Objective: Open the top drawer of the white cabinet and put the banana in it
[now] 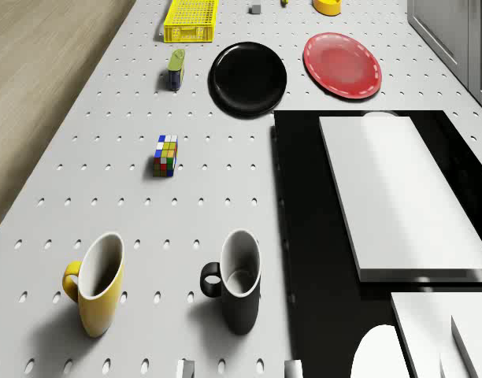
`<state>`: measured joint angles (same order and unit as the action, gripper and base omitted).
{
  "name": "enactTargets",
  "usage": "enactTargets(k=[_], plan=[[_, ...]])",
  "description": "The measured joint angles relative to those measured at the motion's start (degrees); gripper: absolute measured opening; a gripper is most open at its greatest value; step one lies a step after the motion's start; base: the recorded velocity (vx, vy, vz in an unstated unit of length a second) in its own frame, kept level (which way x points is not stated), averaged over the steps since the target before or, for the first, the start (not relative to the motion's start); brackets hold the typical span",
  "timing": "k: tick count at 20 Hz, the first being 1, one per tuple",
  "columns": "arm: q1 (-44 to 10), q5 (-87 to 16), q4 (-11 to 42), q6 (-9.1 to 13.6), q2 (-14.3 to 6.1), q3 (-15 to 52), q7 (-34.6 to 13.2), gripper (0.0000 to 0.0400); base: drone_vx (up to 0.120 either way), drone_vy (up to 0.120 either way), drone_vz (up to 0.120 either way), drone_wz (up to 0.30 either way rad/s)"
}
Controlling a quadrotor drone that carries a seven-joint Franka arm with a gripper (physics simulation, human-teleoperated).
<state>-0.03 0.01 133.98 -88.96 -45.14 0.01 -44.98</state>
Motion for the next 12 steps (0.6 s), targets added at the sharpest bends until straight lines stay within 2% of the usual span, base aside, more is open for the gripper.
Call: enactTargets(k=[6,12], plan=[[-0.16,0.06,-7.33,5.61,1.45,0.08,0.09,0.0400,0.000,0.000,0.000,0.000],[-0.26,0.10,-13.51,9.27,3.70,0.14,0.13,0.0400,0.000,0.000,0.000,0.000]])
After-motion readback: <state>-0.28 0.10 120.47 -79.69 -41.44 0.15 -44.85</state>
